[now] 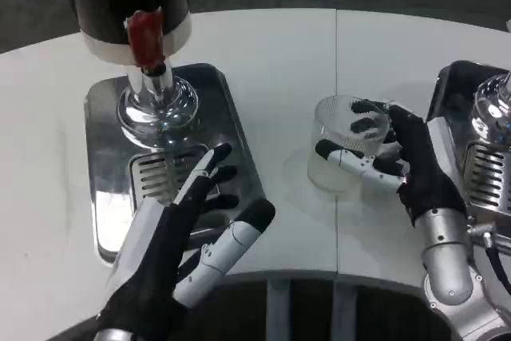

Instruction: Grasp the cup under the faucet to collect the drink, then remove the cup.

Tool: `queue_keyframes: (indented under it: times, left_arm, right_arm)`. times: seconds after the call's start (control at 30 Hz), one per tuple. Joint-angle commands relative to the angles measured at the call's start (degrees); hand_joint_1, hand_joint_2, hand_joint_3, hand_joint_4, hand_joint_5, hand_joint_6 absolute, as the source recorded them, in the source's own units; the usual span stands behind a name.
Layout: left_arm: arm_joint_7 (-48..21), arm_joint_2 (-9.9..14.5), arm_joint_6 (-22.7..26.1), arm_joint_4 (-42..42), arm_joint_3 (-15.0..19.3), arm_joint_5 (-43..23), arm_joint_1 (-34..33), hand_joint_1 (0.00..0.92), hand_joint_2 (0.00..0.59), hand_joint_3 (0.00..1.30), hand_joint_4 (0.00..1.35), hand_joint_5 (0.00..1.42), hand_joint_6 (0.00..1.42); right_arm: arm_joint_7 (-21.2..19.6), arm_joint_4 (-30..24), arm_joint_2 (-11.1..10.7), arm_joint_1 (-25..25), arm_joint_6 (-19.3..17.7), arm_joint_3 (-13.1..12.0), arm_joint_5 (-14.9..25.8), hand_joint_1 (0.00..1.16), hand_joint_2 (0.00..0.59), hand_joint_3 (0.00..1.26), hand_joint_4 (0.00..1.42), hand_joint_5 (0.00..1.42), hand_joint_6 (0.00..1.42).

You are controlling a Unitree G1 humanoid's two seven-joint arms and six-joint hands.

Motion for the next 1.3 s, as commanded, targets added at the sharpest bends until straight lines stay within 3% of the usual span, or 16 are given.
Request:
queue_keyframes:
  times: [0.03,0.1,0.23,0.47,0.73,1.3]
  left_arm:
    - [-0.51,0.14,0.37,-0.18,-0.04,-0.32,0.04,0.0,0.02,0.11,0.15,0.28,0.34]
    - [-0.48,0.03,0.22,-0.02,-0.17,-0.42,0.04,0.0,0.02,0.11,0.15,0.28,0.34]
    - [-0.31,-0.31,-0.29,0.47,-0.46,-0.69,0.09,0.0,0.02,0.11,0.15,0.28,0.34]
    - [0.05,-0.71,-1.41,1.49,-0.58,-1.39,0.18,0.0,0.02,0.11,0.15,0.28,0.34]
    - [0.38,-0.77,-2.45,2.45,-0.56,-2.2,0.25,0.0,0.021,0.11,0.16,0.28,0.34]
    - [0.41,-1.27,-3.76,4.21,-0.79,-2.53,-0.49,0.0,0.021,0.11,0.16,0.29,0.34]
  right_arm:
    - [-2.52,-0.34,-0.19,1.13,-0.29,0.74,-1.25,0.84,0.165,0.73,0.87,1.06,1.1]
    - [-3.5,-1.08,-0.62,1.44,-0.48,1.14,-2.05,0.85,0.153,0.77,0.9,1.12,1.21]
    - [-6.38,-5.26,-2.37,3.59,-1.4,2.8,-5.25,0.86,0.128,0.82,0.93,1.18,1.29]
    - [-5.31,-9.7,-4.69,5.8,-1.34,4.24,-7.42,0.87,0.116,0.84,0.95,1.22,1.34]
    - [0.29,-12.25,-7.78,5.36,-0.39,5.54,-8.39,0.86,0.1,0.85,0.95,1.21,1.35]
    - [11.92,-16.29,-10.09,5.41,3.42,4.19,-4.45,0.84,0.098,0.85,0.96,1.21,1.36]
